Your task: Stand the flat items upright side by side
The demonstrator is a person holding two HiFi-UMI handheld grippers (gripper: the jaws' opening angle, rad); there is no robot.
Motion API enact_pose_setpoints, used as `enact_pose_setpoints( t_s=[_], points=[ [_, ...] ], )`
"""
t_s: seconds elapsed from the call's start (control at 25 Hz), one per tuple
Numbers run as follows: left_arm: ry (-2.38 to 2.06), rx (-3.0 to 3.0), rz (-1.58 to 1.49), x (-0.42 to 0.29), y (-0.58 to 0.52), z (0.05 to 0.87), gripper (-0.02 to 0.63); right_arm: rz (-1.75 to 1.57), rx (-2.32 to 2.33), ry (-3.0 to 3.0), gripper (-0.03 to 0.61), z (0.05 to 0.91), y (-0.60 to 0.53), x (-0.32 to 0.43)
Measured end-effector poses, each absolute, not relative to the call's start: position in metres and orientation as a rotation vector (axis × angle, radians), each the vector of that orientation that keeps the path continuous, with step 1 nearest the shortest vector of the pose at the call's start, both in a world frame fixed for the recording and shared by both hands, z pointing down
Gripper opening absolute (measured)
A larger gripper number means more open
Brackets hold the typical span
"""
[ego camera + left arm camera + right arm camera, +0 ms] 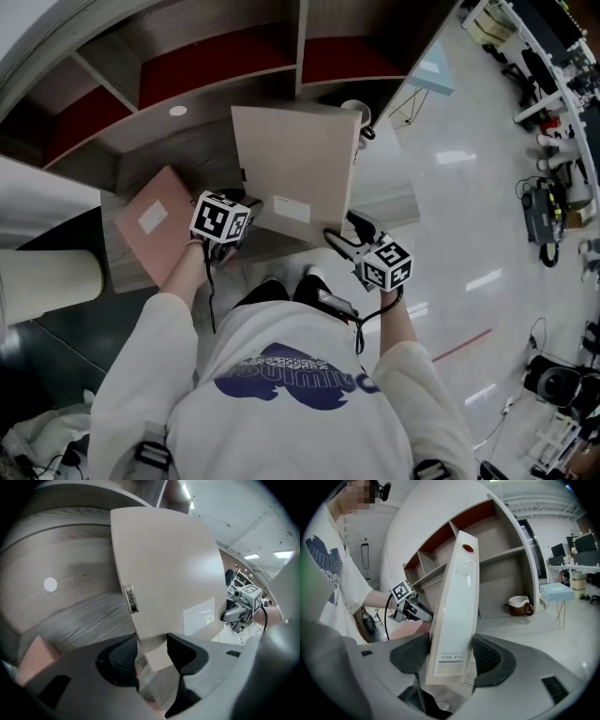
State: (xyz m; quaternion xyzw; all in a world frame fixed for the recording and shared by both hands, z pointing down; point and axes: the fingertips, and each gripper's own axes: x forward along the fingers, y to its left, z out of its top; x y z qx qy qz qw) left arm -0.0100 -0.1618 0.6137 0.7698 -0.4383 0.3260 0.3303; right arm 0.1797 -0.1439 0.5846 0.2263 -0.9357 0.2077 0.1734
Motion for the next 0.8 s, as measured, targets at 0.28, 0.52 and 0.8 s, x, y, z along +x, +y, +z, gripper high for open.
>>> enact_pose_setpoints(
  t_s=[0.28,0.52,0.8],
  points=[
    [-1.147,2.068,0.868,-0.011,-0.171,0.614,0.204,0.501,0.735,-2.663,0.290,0.585,-0.138,0.176],
    [-1.145,2.140,0.925,-0.013,-0.175,0.615,0.204,0.379,0.810,-2.598,0.290,0.595,-0.126,0.172],
    [-1.139,2.185,0.980,-0.011,-0.175,0.615,0.204,0.304,0.869,-2.515,0.291,0.601,-0.114,0.171]
  ],
)
